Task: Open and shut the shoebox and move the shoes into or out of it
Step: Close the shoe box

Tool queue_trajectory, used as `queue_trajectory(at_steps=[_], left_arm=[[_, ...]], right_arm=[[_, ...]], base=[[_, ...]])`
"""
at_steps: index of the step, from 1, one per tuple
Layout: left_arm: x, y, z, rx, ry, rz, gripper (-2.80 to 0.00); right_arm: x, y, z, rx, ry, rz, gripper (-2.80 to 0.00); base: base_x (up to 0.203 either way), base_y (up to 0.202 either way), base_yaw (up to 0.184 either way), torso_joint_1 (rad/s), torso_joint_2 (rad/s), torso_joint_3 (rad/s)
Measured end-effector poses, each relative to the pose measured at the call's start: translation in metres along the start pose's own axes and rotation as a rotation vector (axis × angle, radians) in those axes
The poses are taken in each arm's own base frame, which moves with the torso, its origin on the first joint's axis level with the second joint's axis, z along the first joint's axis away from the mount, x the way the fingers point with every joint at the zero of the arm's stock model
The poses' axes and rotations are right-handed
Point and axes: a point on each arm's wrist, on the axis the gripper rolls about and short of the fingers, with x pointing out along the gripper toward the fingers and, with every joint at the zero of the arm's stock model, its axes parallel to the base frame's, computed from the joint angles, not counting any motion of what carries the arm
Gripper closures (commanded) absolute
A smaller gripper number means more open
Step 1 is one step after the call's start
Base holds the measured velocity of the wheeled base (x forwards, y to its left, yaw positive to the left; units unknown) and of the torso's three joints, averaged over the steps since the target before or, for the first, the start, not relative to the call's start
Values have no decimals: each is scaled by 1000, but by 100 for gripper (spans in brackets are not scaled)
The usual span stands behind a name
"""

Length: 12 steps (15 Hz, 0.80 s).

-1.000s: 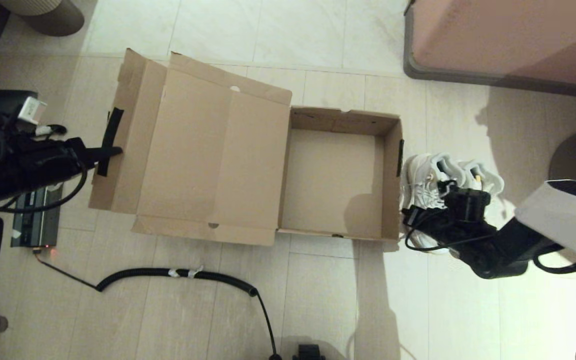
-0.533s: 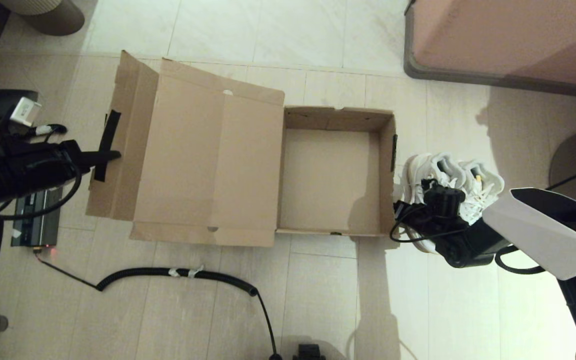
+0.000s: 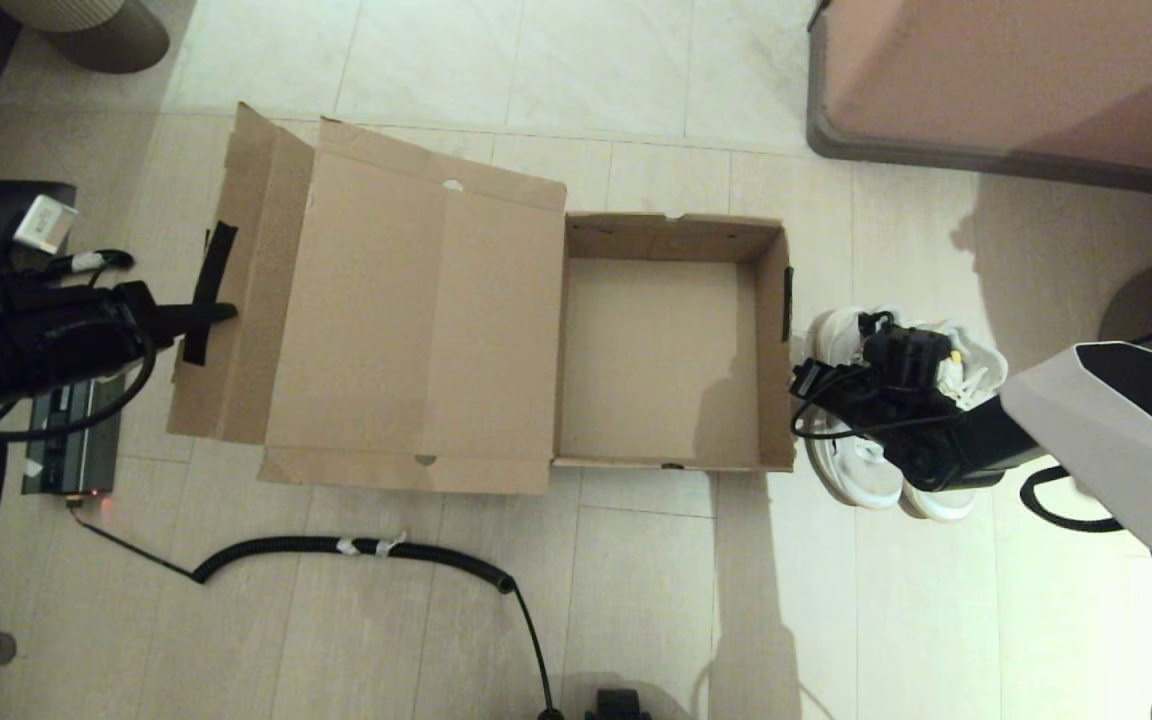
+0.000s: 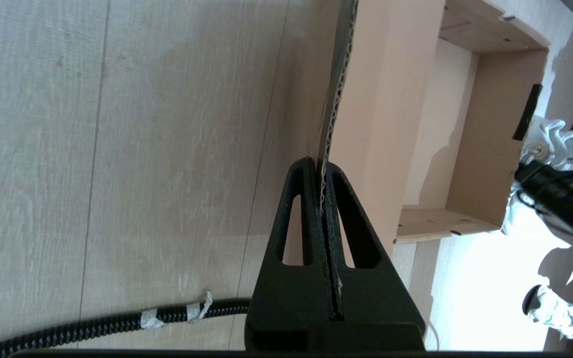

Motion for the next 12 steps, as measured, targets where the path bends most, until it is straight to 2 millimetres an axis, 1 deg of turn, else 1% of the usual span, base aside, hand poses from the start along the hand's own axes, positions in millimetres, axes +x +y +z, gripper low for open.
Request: queue_trajectory(at_steps=[3,5,7,10,12], left_arm=[[0,1,0,-1,1,1,0],[0,0,0,0,0,1,0],[0,0,1,2,-2,1,0],[-3,-5,7,2,0,-2,0],[-7,-18,17,1,10,-15,0]], right_arm=[[1,4,18,2,-24,9,0],[3,9,27,9,-44,23,0],[8,18,32,55,-52,42,0],[12,32,25,80,-24,64,0],[12,43,17,80,-5,83,0]], base=[[0,0,0,0,0,0],[0,0,0,0,0,0],[0,0,0,0,0,0],[0,0,0,0,0,0],[0,0,0,0,0,0]])
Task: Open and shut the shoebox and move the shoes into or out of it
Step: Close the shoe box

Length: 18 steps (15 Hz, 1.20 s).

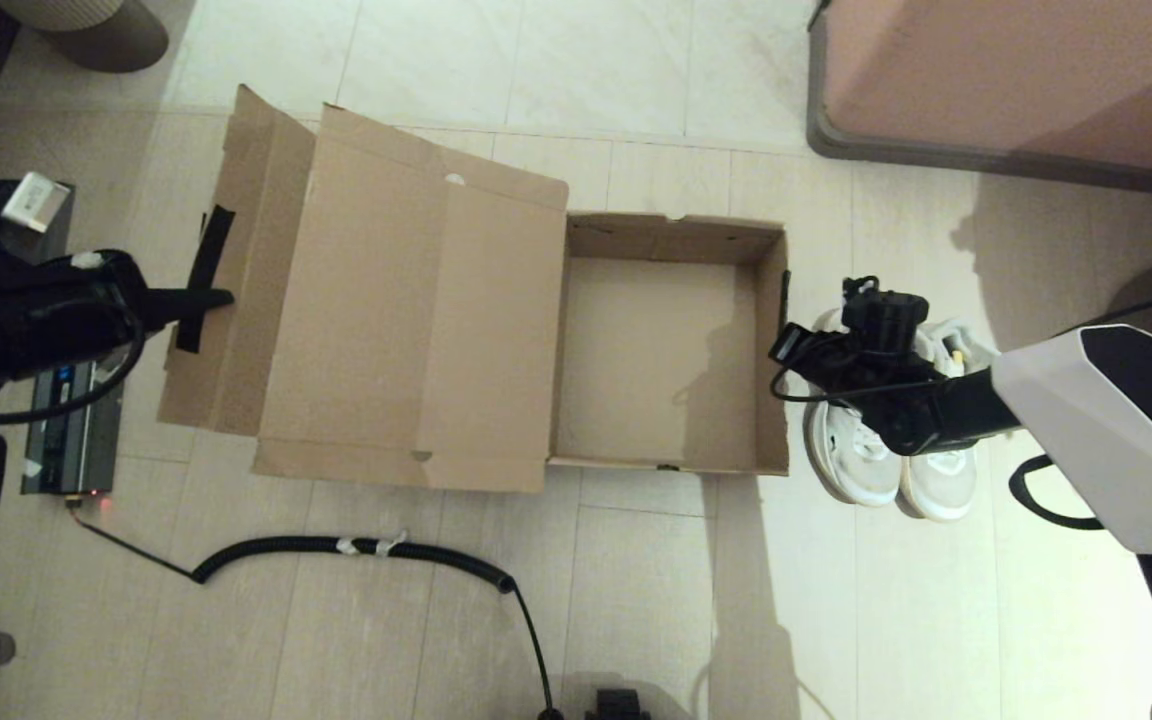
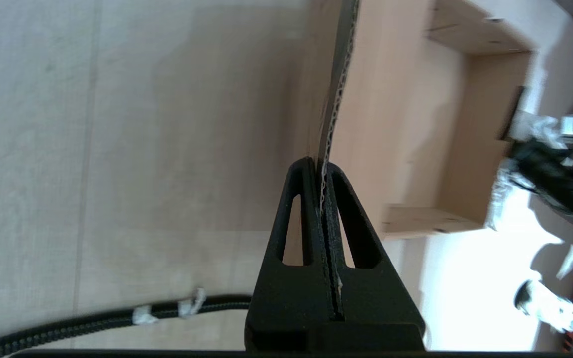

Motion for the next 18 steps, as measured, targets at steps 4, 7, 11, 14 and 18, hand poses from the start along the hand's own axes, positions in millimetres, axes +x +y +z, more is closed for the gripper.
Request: queue_trajectory(at_steps=[4,7,11,14,18], left_arm=[[-14,-41,25,21,26,-49,0],[-29,-74,39,14,67,-82,0],[-48,-114,45,30,123,-73,0],[-58,-137,44,49,142,-110,0],[-69,-157,40,63,157,-154,0]], right_arm=[[0,22,-20,14,47,36,0],[-1,36,-33,21,78,58,0],[-2,52,-41,16,95,89,0],[-3,60,-46,14,106,104,0],[-2,66,-51,13,115,117,0]], base=[[0,0,0,0,0,0],[0,0,0,0,0,0],[0,0,0,0,0,0],[0,0,0,0,0,0],[0,0,0,0,0,0]])
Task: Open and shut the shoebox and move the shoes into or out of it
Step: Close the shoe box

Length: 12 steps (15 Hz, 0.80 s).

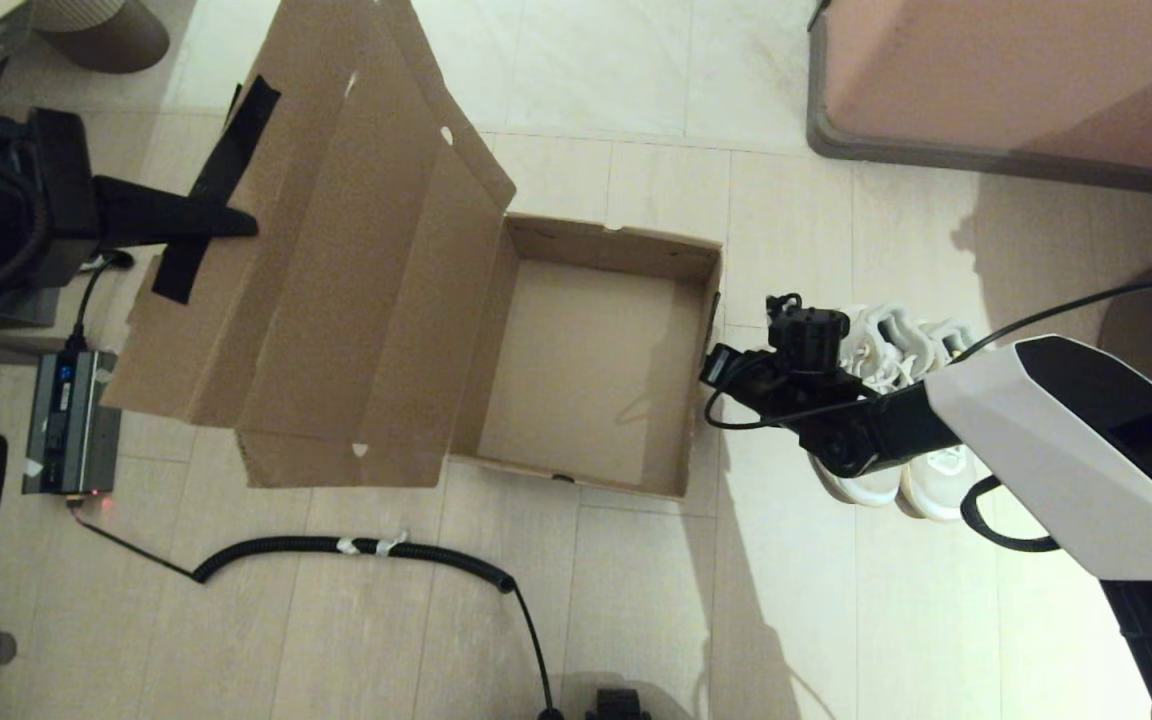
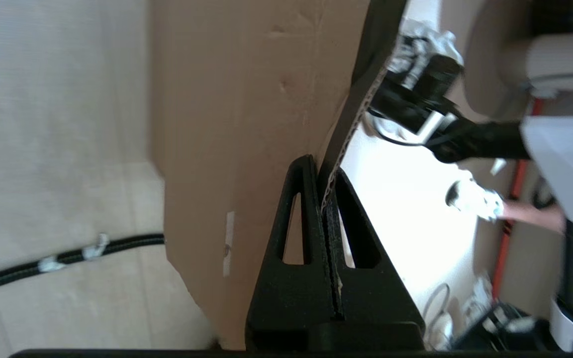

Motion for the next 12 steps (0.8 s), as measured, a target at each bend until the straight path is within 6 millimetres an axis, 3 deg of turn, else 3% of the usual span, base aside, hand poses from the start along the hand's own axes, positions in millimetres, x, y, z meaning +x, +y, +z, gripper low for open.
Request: queue_trajectory(at_steps=[4,5,12], left_arm=[[0,-22,-7,7,39,-41,0],[0,-27,-9,12,45,-45,-280],[2,-41,-16,-10,70,-93,-280]], right_arm=[[2,1,-3,-1,4,5,0],[3,1,-3,-1,3,6,0],[7,8,-6,-3,8,16,0]], base=[[0,0,0,0,0,0],[0,0,0,0,0,0],[0,0,0,0,0,0]])
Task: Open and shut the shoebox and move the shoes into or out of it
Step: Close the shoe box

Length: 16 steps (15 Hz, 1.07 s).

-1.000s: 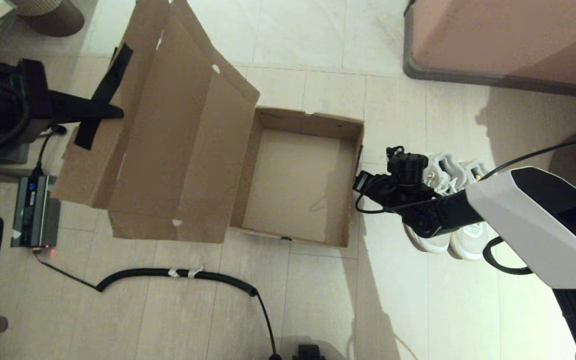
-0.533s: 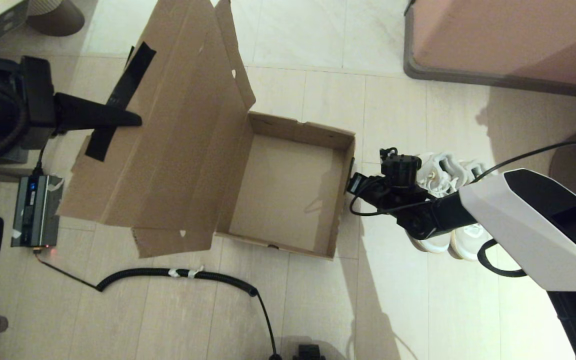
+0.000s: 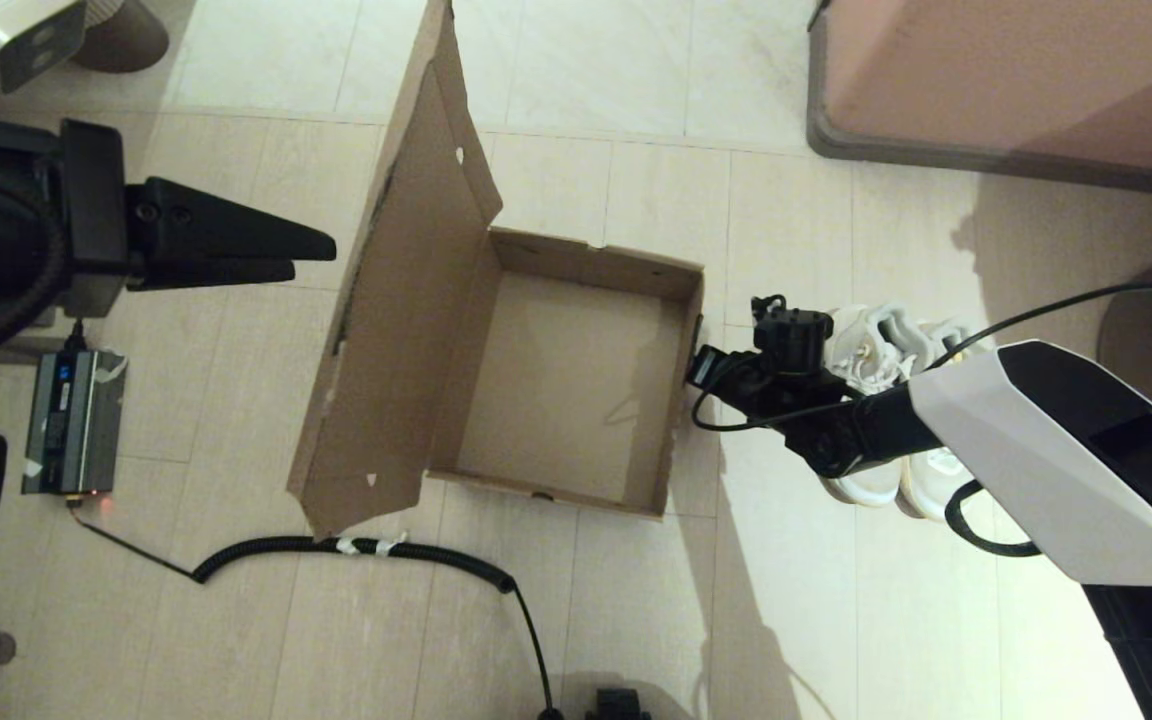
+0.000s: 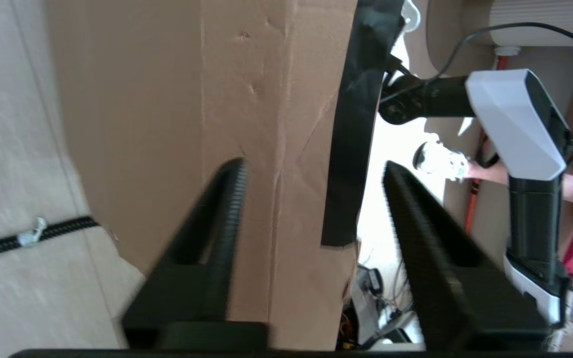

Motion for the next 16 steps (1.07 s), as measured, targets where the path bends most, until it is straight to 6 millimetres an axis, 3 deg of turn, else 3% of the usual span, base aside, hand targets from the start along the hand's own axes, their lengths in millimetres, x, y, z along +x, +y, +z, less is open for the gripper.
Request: queue_trajectory(at_steps=[5,10,12,14,15,16], left_arm=[[8,-2,-9,-30,30,-7,-280],[37,20,-18,-55,0,34,-280],[47,27,-19,-98,-36,24,-280],[54,31,-24,-154,-17,23,-280],[57,33,-27,-159,-10,24,-85],[61,35,-30,-162,-6,23,0]], right_arm=[[-5,-1,5,8,13,-27,0],[-11,-2,16,2,-12,-67,0],[-28,-17,44,-1,-47,-143,0],[-65,-35,90,-19,-81,-235,0],[-88,-48,112,-41,-94,-294,0],[-115,-61,131,-69,-97,-361,0]], base=[[0,0,0,0,0,0],[0,0,0,0,0,0],[0,0,0,0,0,0],[0,0,0,0,0,0],[0,0,0,0,0,0],[0,0,0,0,0,0]])
